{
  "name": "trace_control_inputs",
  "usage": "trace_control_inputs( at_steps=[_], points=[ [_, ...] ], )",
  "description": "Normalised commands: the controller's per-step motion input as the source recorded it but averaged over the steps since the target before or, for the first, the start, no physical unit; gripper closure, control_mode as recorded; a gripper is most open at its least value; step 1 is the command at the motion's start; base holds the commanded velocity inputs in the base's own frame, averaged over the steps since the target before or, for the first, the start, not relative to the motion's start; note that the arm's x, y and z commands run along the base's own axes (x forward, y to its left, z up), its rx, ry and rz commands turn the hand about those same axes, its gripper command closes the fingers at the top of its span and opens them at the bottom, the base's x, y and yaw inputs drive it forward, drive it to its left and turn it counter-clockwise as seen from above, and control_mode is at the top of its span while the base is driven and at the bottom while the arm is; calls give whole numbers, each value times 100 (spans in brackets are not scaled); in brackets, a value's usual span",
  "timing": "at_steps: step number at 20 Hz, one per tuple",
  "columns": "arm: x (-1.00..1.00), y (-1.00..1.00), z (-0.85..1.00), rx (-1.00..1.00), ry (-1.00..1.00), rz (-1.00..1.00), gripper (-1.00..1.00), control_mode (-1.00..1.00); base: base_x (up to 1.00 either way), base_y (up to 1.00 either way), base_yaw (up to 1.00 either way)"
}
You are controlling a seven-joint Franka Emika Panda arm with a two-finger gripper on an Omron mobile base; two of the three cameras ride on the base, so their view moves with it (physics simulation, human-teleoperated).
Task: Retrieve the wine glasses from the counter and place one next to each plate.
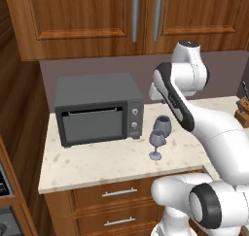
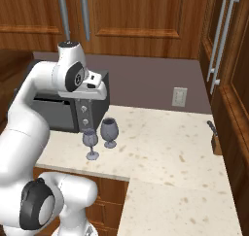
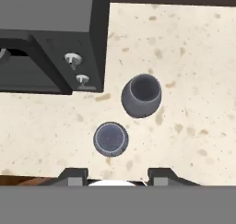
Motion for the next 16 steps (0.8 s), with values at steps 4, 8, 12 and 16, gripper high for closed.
trace_control_inputs(
  at_steps=[4, 8, 12, 16],
  points=[
    [-24, 0, 0, 0, -8, 0, -100, -100, 0, 0, 0],
    [-62, 0, 0, 2, -24, 0, -100, -100, 0, 0, 0],
    [-82, 0, 0, 12, -25, -6, -100, -100, 0, 0, 0],
    [-59, -7, 0, 14, -2, -15, -100, -100, 0, 0, 0]
  ],
)
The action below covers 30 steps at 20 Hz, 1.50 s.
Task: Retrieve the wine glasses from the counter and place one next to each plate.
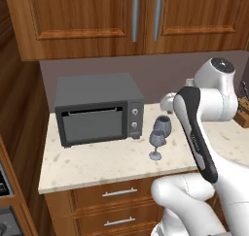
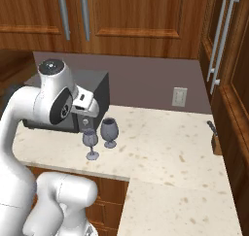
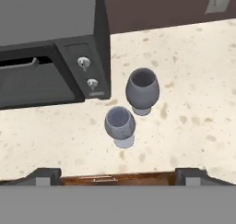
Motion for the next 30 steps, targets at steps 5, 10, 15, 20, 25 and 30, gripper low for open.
trace_control_inputs(
  at_steps=[5, 10, 15, 20, 25, 30],
  points=[
    [-41, -14, 0, 26, 9, -18, -100, -100, 0, 0, 0],
    [-11, 0, 0, 25, 4, -3, -100, -100, 0, 0, 0],
    [10, -1, 0, 20, 18, 0, -100, -100, 0, 0, 0],
    [15, -1, -3, 22, 24, -1, -100, -100, 0, 0, 0],
    [14, -5, -12, 26, 30, -3, -100, -100, 0, 0, 0],
    [2, -16, -13, 28, 31, -4, -100, -100, 0, 0, 0]
  ],
)
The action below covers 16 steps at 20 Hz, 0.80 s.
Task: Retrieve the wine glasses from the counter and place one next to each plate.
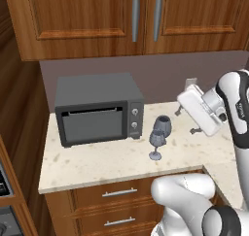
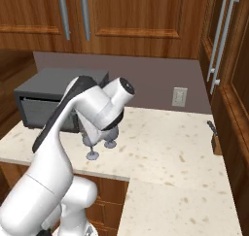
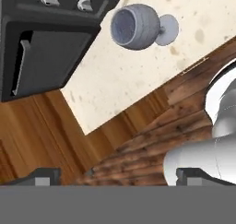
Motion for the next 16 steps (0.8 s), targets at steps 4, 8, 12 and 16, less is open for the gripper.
trace_control_inputs(
  at_steps=[4, 8, 12, 16],
  points=[
    [2, -9, -22, 20, 36, -8, -100, -100, 0, 0, 0],
    [18, -3, -20, 0, 47, -4, -100, -100, 0, 0, 0],
    [19, -19, -22, 9, 42, 0, -100, -100, 0, 0, 0],
    [12, -19, -22, 12, 37, 0, -100, -100, 0, 0, 0]
  ],
)
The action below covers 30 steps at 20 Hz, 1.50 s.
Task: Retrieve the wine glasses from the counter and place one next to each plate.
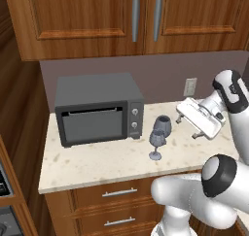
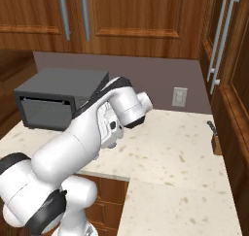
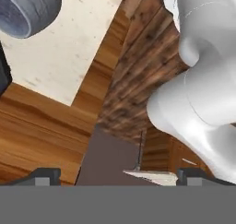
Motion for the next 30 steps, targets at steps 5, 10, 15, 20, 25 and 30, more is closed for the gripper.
trace_control_inputs(
  at_steps=[5, 10, 15, 20, 25, 30],
  points=[
    [13, -25, 0, 17, 35, 0, -100, -100, 0, 0, 0],
    [22, -40, -11, 22, 22, -10, -100, -100, 0, 0, 0],
    [15, -11, -21, 1, -1, -25, -100, -100, 0, 0, 0],
    [0, 8, -33, 0, -14, -25, -100, -100, 0, 0, 0],
    [4, -5, -9, 0, -1, -22, -100, -100, 0, 0, 0],
    [18, -29, -13, 0, 0, -18, -100, -100, 0, 0, 0]
  ],
)
